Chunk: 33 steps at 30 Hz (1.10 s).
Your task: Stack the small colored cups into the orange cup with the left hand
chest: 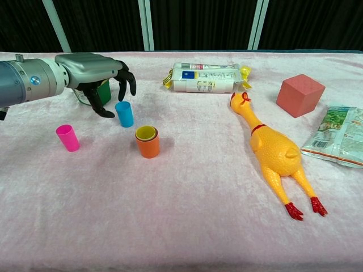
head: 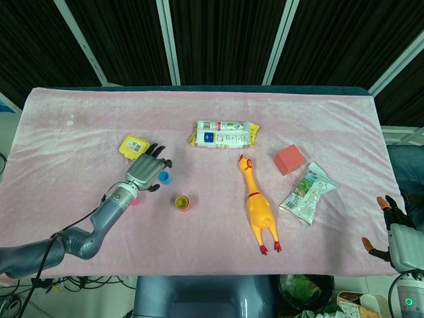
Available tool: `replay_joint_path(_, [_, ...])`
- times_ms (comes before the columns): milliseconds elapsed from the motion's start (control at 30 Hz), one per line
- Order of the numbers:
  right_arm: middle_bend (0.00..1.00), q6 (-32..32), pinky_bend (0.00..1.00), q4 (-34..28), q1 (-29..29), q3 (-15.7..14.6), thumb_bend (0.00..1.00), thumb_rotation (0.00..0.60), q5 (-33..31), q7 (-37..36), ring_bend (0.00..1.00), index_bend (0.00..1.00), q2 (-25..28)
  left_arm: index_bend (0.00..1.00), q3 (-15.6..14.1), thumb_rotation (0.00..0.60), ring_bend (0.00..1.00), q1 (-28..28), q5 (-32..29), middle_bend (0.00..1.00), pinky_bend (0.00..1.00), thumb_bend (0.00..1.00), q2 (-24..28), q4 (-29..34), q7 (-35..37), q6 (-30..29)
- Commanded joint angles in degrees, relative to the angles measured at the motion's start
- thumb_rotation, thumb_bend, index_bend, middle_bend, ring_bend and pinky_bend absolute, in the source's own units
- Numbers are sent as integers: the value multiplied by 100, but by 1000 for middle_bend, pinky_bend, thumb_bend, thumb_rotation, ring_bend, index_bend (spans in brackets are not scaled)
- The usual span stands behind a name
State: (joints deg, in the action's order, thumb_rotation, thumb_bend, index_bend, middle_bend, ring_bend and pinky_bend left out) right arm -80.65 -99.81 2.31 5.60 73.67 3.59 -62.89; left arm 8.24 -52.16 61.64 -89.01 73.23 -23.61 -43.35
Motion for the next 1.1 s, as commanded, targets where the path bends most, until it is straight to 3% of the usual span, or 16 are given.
replay_joint_path(33, [15,-1,166,-8,-5,8,187,600,-17,-23,128,0,-1,344,-12,600,3,-49,-85,456,0,267,-95,-142,-60,52])
replay_joint_path(367, [15,5,167,-16,-7,2,187,600,-18,-25,128,0,-2,414,-5,600,37,-122,-262,494,0,307,-334,-533,-89,123])
replay_joint_path(833, [15,1,166,1,-6,-7,187,600,10,-16,129,0,10,516,-36,600,101,-57,243,566,0,409,-442,-774,454,-51])
replay_joint_path(1100, [15,16,166,-9,6,-8,187,600,9,5,129,0,-8,517,-34,600,101,171,671,566,0,403,63,41,760,-554])
